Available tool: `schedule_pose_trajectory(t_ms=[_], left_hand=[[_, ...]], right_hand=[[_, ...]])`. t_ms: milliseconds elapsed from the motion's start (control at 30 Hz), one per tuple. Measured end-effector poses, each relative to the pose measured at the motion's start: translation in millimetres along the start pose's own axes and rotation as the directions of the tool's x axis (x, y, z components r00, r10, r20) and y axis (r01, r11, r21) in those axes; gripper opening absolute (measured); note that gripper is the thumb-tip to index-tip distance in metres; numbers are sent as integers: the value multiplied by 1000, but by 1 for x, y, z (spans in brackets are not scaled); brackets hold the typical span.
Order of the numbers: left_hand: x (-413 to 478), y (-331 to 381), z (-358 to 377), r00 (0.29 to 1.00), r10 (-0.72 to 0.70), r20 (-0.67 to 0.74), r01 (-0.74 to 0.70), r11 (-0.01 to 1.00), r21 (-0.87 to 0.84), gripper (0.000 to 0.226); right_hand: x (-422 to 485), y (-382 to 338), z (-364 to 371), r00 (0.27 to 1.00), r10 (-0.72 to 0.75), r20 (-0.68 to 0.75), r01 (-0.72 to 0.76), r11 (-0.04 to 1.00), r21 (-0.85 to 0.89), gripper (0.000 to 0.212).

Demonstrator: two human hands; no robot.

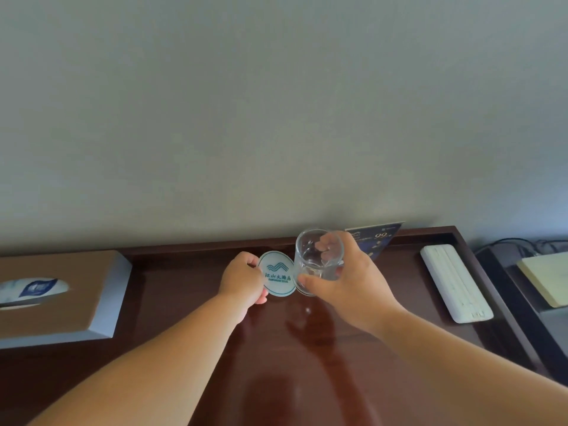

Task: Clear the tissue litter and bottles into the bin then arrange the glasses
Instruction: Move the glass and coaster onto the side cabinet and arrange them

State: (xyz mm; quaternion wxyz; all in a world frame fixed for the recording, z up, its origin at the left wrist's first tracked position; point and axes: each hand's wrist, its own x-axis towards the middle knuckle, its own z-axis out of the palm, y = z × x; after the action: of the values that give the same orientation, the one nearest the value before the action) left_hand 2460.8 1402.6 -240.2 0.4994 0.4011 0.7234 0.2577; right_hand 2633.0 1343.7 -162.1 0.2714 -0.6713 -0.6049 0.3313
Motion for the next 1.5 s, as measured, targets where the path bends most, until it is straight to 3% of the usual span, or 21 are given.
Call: schedule_pose_trajectory(t_ms=[500,833,1500], left_hand=[[11,-12,7,998,-55,-43,56,998,24,11],[4,-5,-16,995,62,-74,-39,960,277,6],[-2,-9,-42,966,233,-113,-192,937,292,12]], right_hand=[[24,11,18,999,-5,40,5,1000,3,57],[39,9,36,996,1,84,1,1000,-20,58],[43,19,59,994,24,109,-24,1000,1,61]])
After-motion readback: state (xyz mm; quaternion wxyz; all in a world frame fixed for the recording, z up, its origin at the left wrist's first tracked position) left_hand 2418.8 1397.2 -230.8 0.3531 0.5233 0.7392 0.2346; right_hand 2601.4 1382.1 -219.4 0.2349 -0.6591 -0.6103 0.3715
